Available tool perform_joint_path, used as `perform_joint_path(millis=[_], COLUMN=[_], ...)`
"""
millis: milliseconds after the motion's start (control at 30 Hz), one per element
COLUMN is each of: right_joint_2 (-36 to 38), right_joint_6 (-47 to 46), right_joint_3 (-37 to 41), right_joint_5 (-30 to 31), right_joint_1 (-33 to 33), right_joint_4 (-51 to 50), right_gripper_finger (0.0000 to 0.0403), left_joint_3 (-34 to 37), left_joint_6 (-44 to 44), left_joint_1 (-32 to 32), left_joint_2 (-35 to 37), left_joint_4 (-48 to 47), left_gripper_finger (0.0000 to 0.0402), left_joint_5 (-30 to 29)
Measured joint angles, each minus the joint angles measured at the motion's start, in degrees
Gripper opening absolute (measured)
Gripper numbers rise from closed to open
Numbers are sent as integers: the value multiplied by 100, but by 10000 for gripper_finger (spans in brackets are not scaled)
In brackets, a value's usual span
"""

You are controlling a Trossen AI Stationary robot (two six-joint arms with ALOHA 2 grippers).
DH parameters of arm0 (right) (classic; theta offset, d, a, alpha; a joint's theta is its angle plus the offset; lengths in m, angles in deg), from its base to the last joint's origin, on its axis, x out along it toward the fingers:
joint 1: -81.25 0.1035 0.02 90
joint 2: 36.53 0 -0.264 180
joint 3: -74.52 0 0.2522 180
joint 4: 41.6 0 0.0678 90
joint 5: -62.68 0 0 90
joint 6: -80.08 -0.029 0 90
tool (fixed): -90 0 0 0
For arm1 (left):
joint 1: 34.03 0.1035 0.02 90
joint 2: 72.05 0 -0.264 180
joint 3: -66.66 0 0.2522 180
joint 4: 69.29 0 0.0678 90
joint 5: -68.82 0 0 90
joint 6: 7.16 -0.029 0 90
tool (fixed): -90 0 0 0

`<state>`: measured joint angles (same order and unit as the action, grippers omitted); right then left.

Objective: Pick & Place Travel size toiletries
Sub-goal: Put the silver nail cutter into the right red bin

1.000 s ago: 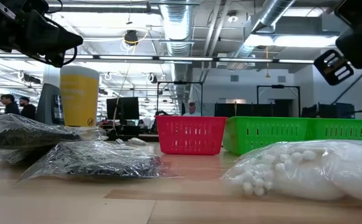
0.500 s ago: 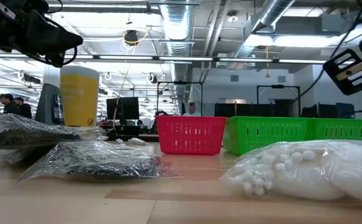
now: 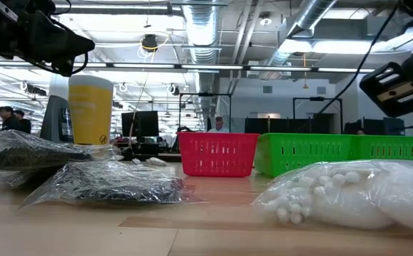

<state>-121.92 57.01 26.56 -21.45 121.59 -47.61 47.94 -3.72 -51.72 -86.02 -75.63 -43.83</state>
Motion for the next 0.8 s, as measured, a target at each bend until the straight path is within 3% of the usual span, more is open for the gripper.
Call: perform_joint_path(millis=[433,800], right_joint_2=[-536,-582], right_joint_6=[-656,-1046], right_joint_3=[-380,-380], right_joint_5=[-247,-367], right_joint_1=[101,365], right_joint_4=[-524,-643], right_gripper_finger=[191,196], left_joint_3=[0,0], left_joint_6=[0,0], left_joint_1=[0,0], left_joint_2=[0,-2], left_joint_4=[9,13], left_gripper_finger=[12,12], left_joint_5=[0,0])
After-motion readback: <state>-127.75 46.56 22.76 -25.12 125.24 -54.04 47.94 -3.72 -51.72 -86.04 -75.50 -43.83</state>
